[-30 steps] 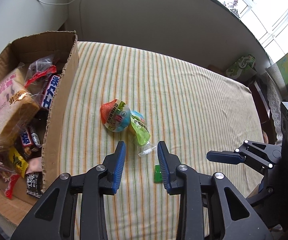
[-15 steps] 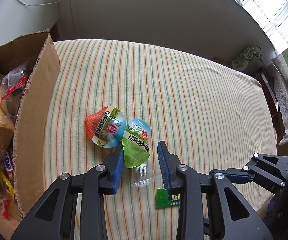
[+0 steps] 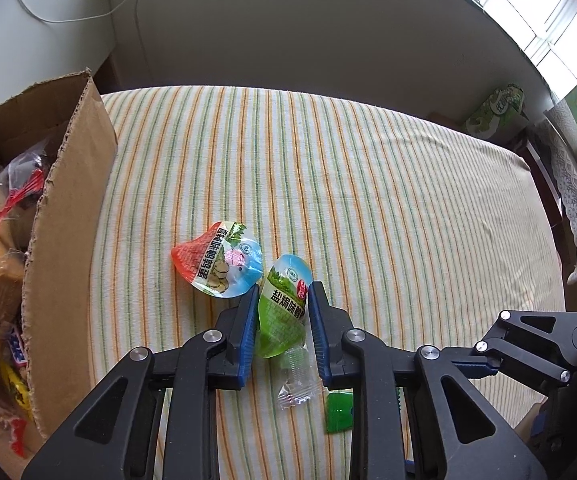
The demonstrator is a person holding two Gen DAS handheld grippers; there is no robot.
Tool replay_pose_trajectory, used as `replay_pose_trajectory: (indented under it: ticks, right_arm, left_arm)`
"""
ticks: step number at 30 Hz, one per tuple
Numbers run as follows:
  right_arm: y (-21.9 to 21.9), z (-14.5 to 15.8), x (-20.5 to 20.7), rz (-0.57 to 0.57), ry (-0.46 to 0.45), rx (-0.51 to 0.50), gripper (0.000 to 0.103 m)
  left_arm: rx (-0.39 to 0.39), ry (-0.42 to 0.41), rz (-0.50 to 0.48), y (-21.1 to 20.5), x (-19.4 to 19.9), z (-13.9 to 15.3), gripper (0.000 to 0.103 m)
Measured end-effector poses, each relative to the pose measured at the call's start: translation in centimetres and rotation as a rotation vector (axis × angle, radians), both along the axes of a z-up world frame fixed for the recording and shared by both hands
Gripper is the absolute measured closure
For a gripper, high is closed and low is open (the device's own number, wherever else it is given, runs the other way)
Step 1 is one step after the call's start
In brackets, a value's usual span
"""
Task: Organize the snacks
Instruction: 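Grasp the green jelly cup with the left gripper while the right grasps the green candy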
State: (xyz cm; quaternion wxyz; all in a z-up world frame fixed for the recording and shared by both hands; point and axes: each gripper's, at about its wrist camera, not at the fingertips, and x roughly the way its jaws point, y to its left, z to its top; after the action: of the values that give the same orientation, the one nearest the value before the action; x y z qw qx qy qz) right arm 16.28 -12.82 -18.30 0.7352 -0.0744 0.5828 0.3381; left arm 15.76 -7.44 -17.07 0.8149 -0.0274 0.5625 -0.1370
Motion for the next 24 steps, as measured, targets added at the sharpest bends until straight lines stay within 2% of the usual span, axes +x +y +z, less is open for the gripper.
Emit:
replay_pose_trajectory:
  ticks: [6, 8, 11, 13, 24]
  right_arm:
    - [1.6, -0.9, -0.3, 0.092, -0.040, -0.057, 0.044]
    - [2.3, -1.0, -0.5, 0.121, -0.068, -0.091, 0.049]
    - [3.0, -1.1, -0.6, 0.147, -0.097, -0.141, 0.062]
    - [3.0, -1.1, -0.4, 0.151, -0.101, -0.158, 0.080]
    - [1.5, -0.6, -0.3, 0.071, -0.081, -0.137, 0.081]
  left_arm:
    - [-0.014, 0.006, 0.013, 0.5, 0.0, 0.0, 0.081]
    - [-0.018, 0.008, 0.021, 0.8, -0.1, 0.0, 0.081]
    - [-0.023, 0.009, 0.029, 1.1, 0.0, 0.0, 0.081]
    - [-0.028, 0.010, 0.035, 1.2, 0.0, 0.0, 0.081]
    - [-0.075, 0.004, 0.054, 2.0, -0.2, 1.2, 0.081]
